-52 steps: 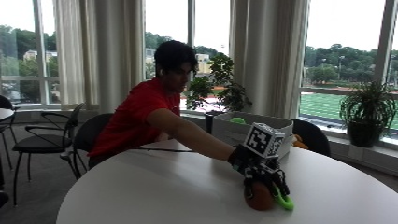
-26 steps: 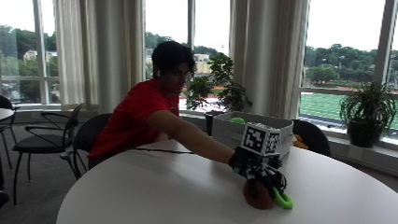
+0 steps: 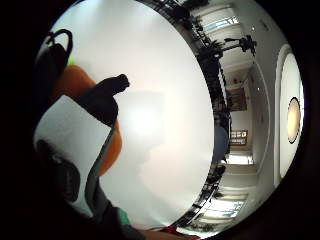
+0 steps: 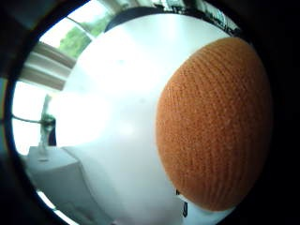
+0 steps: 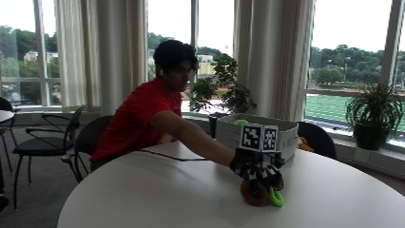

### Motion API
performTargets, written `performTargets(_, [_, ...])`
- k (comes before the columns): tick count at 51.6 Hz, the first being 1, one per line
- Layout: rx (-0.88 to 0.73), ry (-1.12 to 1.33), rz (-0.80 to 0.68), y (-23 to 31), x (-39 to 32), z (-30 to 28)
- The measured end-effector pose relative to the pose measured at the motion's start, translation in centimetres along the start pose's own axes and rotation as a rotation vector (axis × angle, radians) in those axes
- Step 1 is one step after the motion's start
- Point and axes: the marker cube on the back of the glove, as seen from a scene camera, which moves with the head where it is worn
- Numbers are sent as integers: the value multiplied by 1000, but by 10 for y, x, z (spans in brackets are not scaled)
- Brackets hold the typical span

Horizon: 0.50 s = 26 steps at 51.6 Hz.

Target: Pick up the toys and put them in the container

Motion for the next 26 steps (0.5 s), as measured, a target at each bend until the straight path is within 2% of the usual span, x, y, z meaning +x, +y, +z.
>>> performTargets(6, [-33,-116,23,14,10,-17])
performTargets(13, [-4,-102,6,31,19,-53])
performTargets(26, [144,-92,-70,79,3,-200])
